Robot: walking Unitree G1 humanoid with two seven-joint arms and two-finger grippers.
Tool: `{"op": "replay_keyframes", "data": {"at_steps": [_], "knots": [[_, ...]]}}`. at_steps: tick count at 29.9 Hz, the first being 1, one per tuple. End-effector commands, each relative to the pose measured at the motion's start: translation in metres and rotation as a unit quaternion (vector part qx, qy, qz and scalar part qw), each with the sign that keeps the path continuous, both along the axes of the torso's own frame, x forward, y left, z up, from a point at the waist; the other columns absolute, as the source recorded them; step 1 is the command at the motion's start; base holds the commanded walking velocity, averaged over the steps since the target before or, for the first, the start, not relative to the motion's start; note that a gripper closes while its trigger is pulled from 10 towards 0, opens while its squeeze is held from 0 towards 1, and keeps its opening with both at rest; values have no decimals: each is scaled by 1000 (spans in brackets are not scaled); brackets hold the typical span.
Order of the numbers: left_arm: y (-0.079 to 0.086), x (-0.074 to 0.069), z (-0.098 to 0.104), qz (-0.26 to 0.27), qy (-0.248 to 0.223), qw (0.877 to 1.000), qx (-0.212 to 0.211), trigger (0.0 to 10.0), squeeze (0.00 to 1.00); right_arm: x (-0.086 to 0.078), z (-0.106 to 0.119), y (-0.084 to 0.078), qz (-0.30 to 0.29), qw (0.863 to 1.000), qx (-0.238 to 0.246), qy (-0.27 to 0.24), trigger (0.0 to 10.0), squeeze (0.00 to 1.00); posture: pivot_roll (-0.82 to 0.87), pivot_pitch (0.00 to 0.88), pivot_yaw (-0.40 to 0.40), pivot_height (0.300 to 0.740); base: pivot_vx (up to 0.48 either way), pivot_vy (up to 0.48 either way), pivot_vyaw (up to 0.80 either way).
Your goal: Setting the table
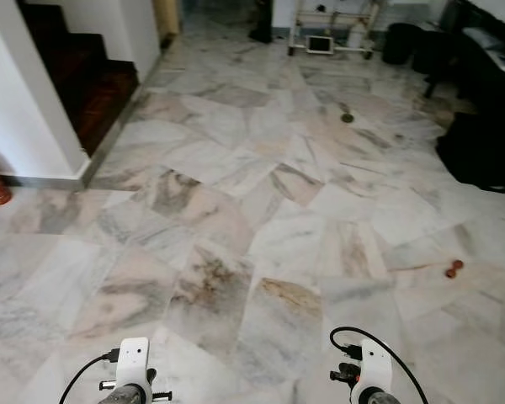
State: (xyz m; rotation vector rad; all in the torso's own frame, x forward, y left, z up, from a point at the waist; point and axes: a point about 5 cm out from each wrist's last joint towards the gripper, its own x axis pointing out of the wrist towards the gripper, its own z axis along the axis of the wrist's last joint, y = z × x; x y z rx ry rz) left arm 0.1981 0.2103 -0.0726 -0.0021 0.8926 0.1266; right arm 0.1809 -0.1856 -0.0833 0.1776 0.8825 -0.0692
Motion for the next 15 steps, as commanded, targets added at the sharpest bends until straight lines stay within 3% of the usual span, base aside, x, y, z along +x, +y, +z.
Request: {"op": "replay_keyframes", "data": {"at_steps": [1,7,8,15], "knots": [[1,-3,-2,8,8,1000,2,10000,0,-1,-1,0,1,1000,0,6,10000,0,-18,28,-44,740,0,0,-656],[1,-3,-2,-2,14,1000,11,10000,0,-2,-1,1,1,1000,-2,12,10000,0,-17,30,-44,740,0,0,-709],[1,-3,-2,-2,13,1000,12,10000,1000,-2,-2,0,3,1000,-3,13,10000,0,-18,31,-43,740,0,0,-769],[1,-3,-2,-2,12,1000,14,10000,1000,-2,-2,0,3,1000,-4,12,10000,0,-17,32,-43,740,0,0,-769]]}}
